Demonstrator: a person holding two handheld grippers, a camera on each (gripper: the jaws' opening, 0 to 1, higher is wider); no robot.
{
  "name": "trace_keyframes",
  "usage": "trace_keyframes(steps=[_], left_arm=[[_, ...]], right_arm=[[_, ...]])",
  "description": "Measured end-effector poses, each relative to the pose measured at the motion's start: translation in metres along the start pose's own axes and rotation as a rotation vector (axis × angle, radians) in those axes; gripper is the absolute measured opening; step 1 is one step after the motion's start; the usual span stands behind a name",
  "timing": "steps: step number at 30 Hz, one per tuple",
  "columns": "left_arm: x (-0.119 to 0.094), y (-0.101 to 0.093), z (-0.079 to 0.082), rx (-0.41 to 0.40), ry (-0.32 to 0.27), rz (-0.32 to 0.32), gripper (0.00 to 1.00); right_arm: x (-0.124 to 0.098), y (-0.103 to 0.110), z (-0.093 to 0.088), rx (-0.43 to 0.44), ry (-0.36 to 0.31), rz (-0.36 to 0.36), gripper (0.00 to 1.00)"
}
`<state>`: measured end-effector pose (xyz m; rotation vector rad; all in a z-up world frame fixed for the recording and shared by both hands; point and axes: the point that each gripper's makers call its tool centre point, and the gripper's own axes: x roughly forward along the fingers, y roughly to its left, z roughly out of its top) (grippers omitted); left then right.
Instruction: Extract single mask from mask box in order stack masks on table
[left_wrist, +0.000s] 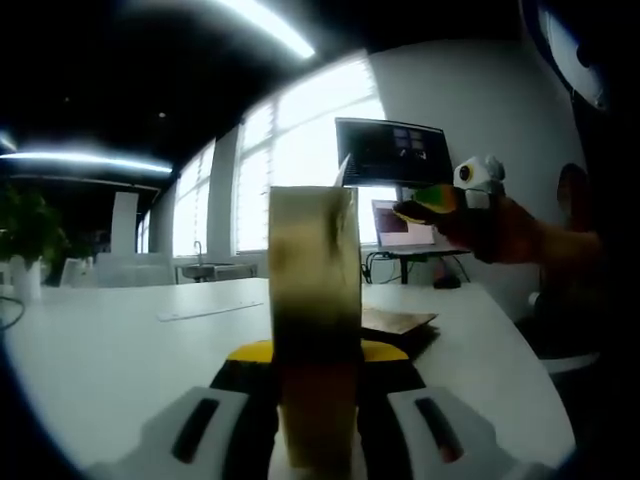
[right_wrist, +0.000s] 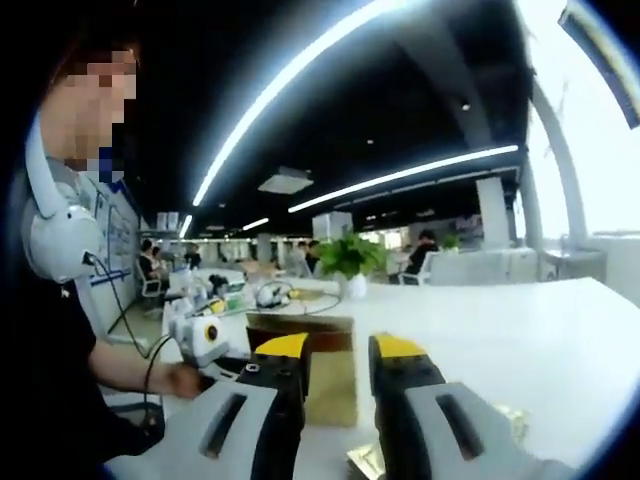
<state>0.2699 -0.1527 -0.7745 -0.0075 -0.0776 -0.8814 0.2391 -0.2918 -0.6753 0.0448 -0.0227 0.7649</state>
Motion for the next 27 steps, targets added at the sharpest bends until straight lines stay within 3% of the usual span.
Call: trace_keyframes(steps=[27], left_arm=[[0.0006,-0.0003,-0.0001,0.004,0.002,0.004,0.31]], right_arm=[[-0.0038,0.0001,0.0000,-0.018,0.008,-0.002,0.21]])
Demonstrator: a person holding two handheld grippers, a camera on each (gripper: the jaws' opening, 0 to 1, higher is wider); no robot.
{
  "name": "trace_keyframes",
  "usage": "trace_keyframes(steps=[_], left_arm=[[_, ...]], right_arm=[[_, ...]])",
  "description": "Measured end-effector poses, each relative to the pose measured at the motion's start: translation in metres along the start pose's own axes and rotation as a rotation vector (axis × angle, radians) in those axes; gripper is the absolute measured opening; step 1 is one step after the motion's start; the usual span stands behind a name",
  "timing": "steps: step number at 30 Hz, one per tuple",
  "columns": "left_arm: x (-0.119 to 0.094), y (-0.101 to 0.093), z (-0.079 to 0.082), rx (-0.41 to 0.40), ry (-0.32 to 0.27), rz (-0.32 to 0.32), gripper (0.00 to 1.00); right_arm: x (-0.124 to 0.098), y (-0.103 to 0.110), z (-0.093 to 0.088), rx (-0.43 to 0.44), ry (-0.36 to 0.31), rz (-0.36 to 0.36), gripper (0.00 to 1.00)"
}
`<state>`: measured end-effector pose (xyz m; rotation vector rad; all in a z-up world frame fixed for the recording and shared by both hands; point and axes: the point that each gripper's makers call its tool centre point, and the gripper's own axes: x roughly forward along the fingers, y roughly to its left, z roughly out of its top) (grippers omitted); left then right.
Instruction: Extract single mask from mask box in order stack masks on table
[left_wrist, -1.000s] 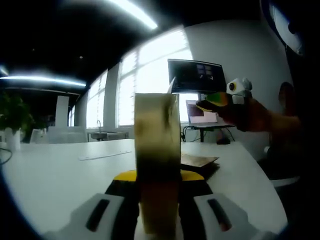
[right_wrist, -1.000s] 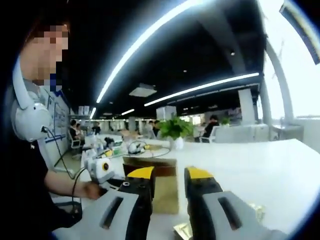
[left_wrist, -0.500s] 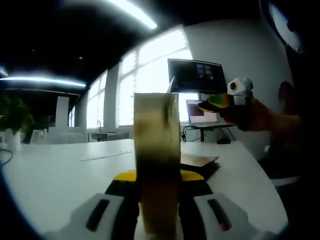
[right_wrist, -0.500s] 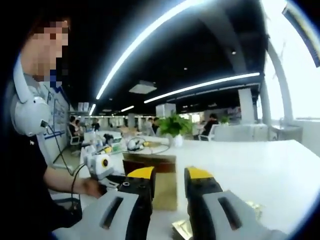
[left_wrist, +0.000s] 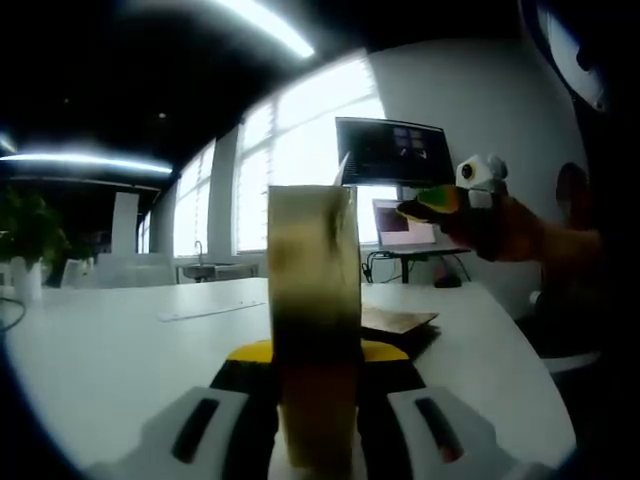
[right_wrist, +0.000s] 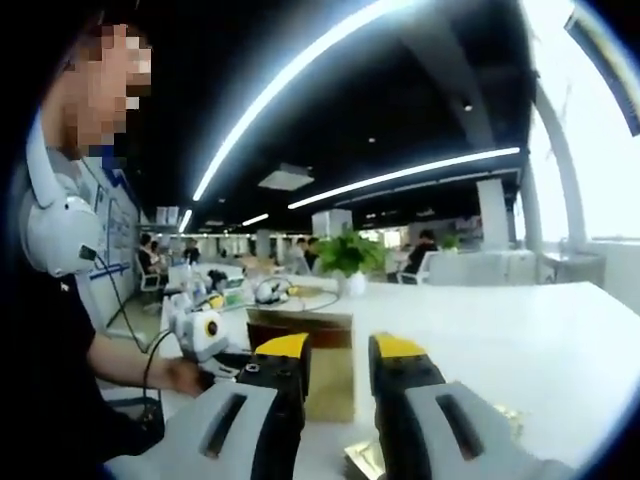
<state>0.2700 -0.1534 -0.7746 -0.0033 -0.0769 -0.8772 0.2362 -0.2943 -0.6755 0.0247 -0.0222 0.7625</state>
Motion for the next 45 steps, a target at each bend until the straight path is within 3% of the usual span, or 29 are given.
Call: trace_keyframes(steps=[8,14,25,32,35,39,45], left_arm=[[0.000,0.002,0.000,-0.015,-0.001,0.003,0.31],[-0.005,0.024,0.001,-0.231,-0.024,0.062,0.31],[-0.002,0.019,0.000,-0.168,-0.013,0.053,0.30],[-0.002,0.016,0.000,-0.155,-0.011,0.051,0.30],[-0.002,0.015,0.000,-0.155,-0.011,0.050,0.30],[-0.002,0.014,0.000,-0.148,-0.009,0.051,0.30],[-0.002,0.014,0.000,-0.148,-0.008,0.051,0.30]], right_arm=[[-0.004,0.000,-0.001,-0.026,0.021,0.007,0.21],[-0.003,-0.001,-0.004,-0.014,0.015,0.002,0.20],[-0.002,0.000,0.002,-0.054,0.040,0.026,0.20],[0.012,0.009,0.020,-0.170,0.098,0.100,0.20],[0.020,0.017,0.031,-0.199,0.111,0.182,0.20],[0.031,0.014,0.043,-0.271,0.146,0.218,0.20],[0.048,0.019,0.045,-0.359,0.213,0.276,0.20]])
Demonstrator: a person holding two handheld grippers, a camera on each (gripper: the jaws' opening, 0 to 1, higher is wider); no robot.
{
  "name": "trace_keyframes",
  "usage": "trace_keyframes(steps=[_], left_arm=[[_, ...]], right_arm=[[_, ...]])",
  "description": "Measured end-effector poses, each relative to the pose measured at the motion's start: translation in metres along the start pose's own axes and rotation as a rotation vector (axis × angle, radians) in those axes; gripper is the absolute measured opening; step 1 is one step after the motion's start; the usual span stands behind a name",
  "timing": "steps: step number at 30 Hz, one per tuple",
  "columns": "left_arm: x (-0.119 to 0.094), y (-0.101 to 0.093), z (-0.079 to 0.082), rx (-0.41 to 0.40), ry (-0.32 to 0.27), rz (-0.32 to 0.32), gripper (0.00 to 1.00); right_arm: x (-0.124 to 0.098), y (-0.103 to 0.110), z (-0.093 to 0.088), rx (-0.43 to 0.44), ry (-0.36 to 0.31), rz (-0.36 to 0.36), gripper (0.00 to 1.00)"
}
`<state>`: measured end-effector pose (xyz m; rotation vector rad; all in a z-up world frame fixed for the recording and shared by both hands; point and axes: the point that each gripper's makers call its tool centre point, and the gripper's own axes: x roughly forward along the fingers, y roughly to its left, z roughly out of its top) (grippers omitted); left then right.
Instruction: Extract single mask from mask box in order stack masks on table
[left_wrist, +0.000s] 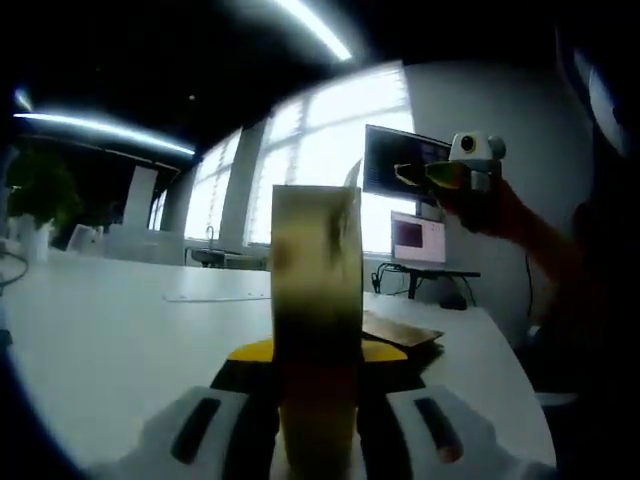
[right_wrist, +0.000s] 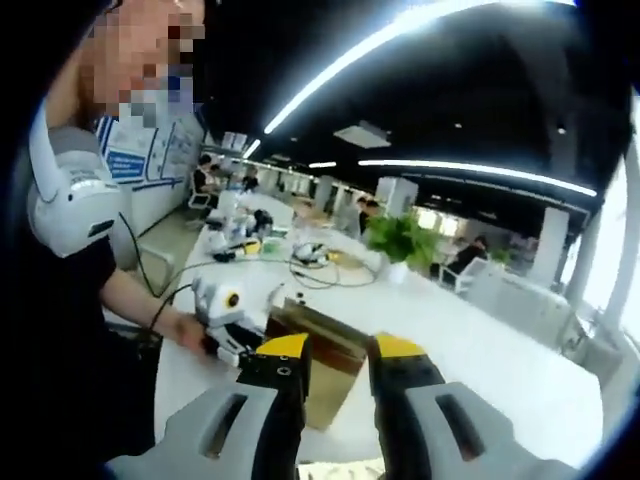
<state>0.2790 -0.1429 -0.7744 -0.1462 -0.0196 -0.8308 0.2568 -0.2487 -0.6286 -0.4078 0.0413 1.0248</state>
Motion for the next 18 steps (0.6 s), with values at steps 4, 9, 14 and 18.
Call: trace_keyframes(steps=[4,9,14,18], left_arm=[[0.000,0.000,0.000,0.004,0.000,-0.002,0.30],[0.000,-0.001,0.000,0.001,0.000,-0.004,0.30],[0.000,-0.002,0.000,0.005,0.000,-0.006,0.30],[0.000,-0.002,0.000,0.007,0.000,-0.007,0.30]], right_arm=[[0.009,0.002,0.004,-0.024,0.018,0.033,0.20],[0.014,0.001,0.009,-0.055,0.041,0.065,0.20],[0.022,0.006,0.011,-0.099,0.089,0.118,0.20],[0.029,0.010,0.011,-0.140,0.132,0.165,0.20]])
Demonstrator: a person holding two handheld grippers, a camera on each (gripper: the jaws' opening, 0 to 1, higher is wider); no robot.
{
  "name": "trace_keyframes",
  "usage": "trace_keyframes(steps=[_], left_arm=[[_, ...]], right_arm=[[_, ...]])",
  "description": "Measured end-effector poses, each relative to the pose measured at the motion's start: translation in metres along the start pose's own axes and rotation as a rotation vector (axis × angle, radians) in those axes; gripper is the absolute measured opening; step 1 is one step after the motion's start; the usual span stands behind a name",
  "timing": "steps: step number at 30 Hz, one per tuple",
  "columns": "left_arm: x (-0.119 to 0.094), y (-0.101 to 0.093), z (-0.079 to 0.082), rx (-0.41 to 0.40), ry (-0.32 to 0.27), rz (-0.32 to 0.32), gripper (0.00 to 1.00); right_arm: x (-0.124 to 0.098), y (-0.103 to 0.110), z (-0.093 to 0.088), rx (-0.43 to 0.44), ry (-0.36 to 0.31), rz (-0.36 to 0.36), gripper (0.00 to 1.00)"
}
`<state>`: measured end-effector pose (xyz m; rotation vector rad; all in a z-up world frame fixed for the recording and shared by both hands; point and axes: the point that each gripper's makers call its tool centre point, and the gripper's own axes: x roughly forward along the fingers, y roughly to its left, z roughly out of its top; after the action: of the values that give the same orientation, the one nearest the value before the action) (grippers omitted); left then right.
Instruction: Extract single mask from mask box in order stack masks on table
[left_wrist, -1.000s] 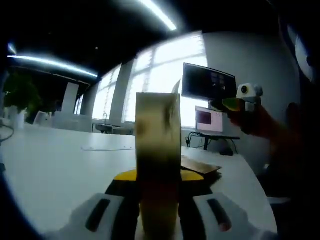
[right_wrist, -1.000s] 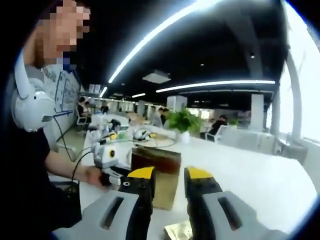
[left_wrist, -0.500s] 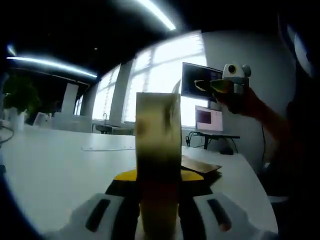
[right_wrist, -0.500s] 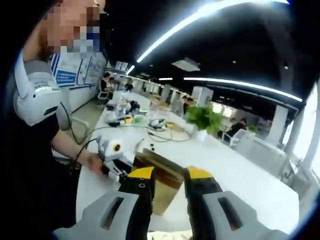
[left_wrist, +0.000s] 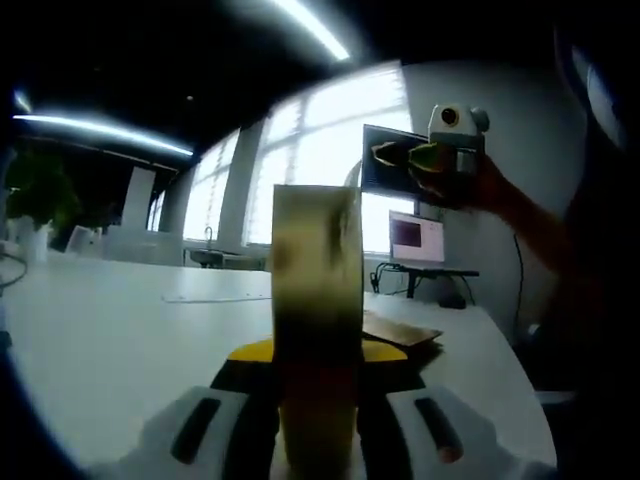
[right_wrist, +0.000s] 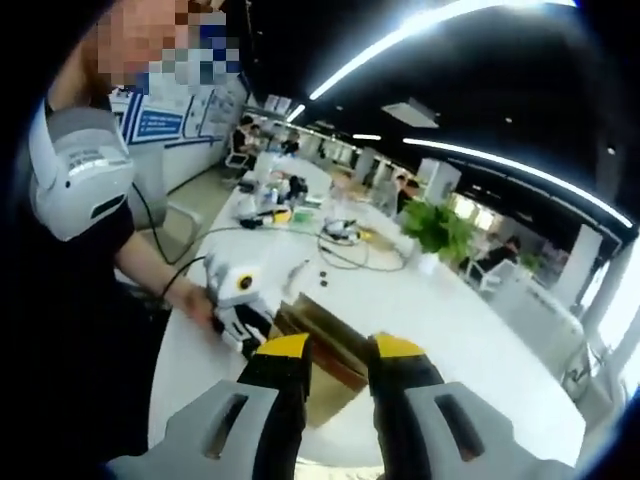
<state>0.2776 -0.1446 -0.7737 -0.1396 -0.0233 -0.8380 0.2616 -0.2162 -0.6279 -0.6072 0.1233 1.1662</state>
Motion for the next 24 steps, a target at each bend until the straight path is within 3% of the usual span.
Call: trace_keyframes(steps=[6,24], left_arm=[[0.000,-0.001,0.000,0.003,0.001,-0.002,0.30],[0.000,0.001,-0.001,0.012,0.002,-0.007,0.30]], right_arm=[[0.011,0.009,-0.005,-0.087,0.115,0.112,0.19],[0.043,0.014,-0.008,-0.203,0.252,0.258,0.18]])
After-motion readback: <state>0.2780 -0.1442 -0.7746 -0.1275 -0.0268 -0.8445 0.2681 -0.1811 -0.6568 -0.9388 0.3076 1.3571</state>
